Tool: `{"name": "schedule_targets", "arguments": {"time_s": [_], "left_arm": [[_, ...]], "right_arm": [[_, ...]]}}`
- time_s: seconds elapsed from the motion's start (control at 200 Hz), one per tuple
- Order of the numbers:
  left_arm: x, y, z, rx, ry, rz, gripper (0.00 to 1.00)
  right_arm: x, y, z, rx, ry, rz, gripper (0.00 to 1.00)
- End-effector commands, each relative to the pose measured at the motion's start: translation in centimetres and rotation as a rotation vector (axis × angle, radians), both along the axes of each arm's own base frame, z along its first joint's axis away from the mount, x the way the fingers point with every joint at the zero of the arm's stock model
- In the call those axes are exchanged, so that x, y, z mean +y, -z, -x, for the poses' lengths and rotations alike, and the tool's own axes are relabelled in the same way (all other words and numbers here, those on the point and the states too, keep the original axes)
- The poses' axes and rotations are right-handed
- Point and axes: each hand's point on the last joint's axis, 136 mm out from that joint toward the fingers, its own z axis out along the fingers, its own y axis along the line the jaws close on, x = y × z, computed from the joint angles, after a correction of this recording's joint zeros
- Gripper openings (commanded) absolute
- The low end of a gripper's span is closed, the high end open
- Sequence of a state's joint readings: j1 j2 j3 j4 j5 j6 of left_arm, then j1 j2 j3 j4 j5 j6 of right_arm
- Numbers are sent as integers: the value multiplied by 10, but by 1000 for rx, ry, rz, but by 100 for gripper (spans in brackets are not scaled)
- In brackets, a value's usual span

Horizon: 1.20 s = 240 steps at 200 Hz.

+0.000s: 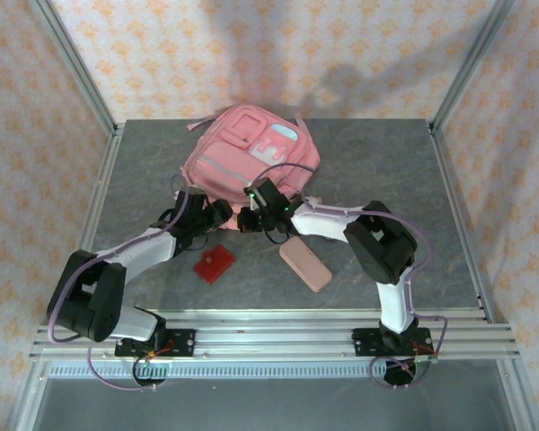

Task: Pack the student bag

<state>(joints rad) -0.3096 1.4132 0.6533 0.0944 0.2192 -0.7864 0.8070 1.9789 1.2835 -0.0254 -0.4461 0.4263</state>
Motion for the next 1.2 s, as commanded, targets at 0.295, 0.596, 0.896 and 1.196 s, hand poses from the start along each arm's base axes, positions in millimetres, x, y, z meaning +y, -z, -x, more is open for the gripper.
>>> {"name": "schedule_targets", "arguments": {"time_s": [0.295,0.596,0.896,1.196], "left_arm": [[6,22,-39,-13,-129,-59,7],[40,16,-37,-16,-169,-74,0],[84,6,-33,-23,-222,-129,0],[125,-29,-70,-49,-280,-233,0]], "right_arm": [[2,-17,8,-41,-38,-12,0],[-58,8,-13,-27,80,80,0],[-126,21,-35,-19,236,147,0],[-61,4,-21,-53,119,94,0]]}}
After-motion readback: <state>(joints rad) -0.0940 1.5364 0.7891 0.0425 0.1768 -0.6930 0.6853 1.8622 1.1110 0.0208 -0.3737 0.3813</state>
